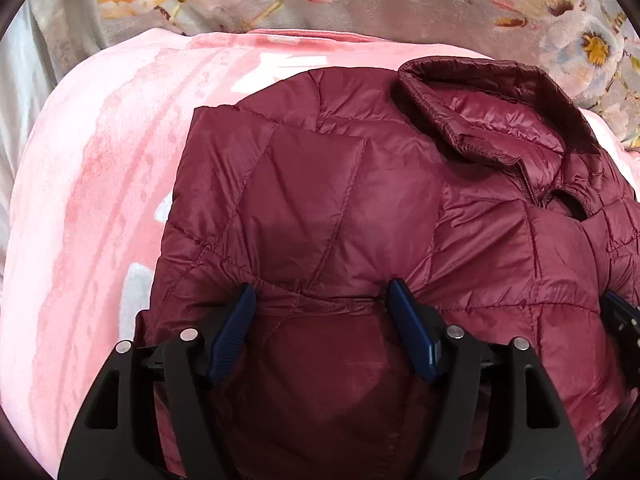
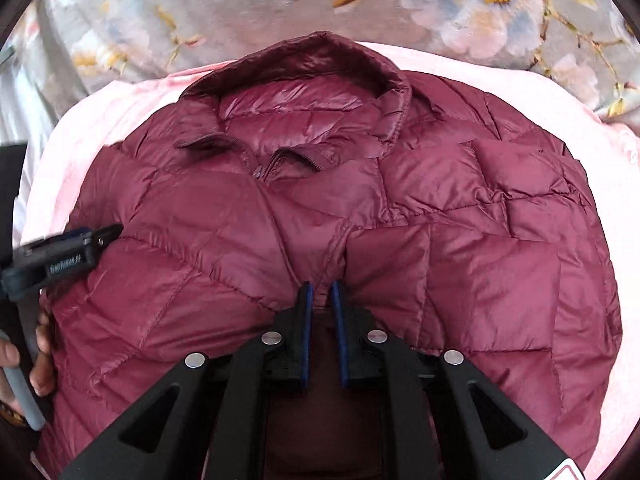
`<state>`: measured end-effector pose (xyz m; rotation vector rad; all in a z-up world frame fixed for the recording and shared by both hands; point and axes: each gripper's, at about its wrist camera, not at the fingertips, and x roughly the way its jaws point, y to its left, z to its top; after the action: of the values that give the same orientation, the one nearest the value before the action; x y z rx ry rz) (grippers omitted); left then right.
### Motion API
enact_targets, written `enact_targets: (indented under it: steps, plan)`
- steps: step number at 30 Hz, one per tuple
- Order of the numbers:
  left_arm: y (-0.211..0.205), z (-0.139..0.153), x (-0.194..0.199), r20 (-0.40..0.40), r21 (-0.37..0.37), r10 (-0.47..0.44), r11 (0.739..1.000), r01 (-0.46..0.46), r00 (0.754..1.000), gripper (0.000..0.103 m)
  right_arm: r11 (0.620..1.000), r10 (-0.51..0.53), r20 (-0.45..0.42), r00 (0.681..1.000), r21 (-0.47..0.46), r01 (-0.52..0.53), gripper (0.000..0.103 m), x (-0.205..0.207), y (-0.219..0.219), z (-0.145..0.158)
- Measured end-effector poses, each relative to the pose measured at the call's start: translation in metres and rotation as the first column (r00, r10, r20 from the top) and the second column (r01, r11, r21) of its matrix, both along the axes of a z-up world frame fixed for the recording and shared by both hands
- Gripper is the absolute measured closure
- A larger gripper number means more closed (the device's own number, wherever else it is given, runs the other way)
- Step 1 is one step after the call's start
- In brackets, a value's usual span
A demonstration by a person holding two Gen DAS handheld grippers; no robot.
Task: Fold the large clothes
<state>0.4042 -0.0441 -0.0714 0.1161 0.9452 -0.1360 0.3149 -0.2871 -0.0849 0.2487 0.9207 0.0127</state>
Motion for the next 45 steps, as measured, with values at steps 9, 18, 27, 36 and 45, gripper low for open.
enact_targets:
  steps: [9, 18, 27, 36, 45]
  plan:
    - [-0.003, -0.003, -0.011, 0.067, 0.027, 0.009, 1.0, -0.011, 0.998, 0.03, 0.991, -0.137, 0.028, 0.99, -0.001, 0.137, 0.101, -0.013, -0.038, -0.009]
    - [-0.004, -0.005, -0.009, 0.079, 0.046, 0.013, 0.999, -0.017, 0.997, 0.027, 0.99, -0.142, 0.045, 0.989, -0.001, 0.142, 0.101, -0.014, -0.037, -0.01]
    - [0.02, 0.034, 0.001, 0.0, -0.201, -0.023, 0.979, 0.022, 1.0, 0.027, 0.979, -0.107, 0.102, 0.989, 0.187, 0.087, 0.067, -0.009, -0.051, 0.032]
    - [-0.017, 0.045, 0.085, -0.172, -0.463, -0.082, 0.886, -0.007, 0.982, 0.021, 0.917, -0.173, -0.073, 0.982, 0.351, 0.188, 0.046, 0.086, -0.079, 0.018]
    - [-0.044, 0.035, 0.093, -0.205, -0.562, -0.17, 0.827, 0.026, 0.964, 0.09, 0.922, -0.088, 0.147, 0.985, 0.386, 0.024, 0.095, 0.083, -0.056, 0.06]
